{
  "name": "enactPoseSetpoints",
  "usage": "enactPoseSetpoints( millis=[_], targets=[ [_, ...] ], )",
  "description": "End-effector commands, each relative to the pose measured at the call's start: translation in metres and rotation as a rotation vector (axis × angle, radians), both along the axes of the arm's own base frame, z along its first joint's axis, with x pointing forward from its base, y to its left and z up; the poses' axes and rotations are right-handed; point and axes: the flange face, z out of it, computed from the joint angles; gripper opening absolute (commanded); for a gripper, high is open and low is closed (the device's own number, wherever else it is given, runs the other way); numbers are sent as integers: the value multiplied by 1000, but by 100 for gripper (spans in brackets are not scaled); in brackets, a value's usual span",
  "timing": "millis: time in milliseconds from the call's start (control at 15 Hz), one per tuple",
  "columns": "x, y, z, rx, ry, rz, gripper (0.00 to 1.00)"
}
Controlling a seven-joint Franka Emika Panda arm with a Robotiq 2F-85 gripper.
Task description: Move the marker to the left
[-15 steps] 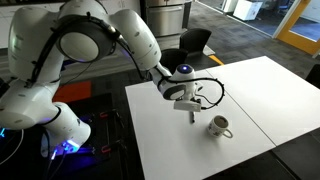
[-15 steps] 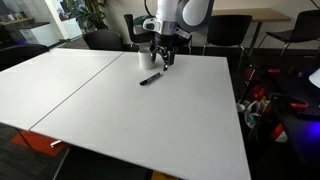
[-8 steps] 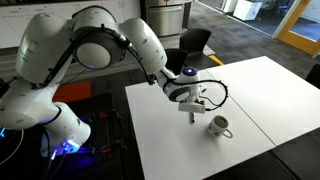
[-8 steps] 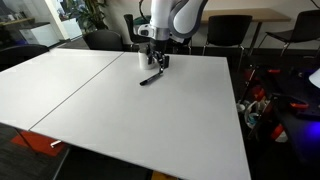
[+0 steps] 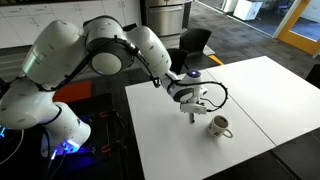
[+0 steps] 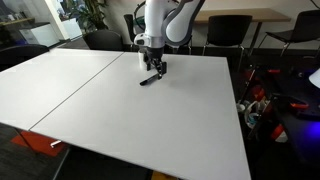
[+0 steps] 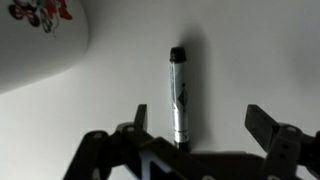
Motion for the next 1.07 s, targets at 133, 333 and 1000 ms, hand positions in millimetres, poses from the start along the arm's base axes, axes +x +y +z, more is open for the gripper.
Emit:
enactPoseSetpoints(
  millis=[133,333,1000],
  targets=[
    [16,4,-15,-24,36,6,89],
    [18,5,-20,-23,39,7,56],
    [25,5,-11,-14,42,-17,5]
  ],
)
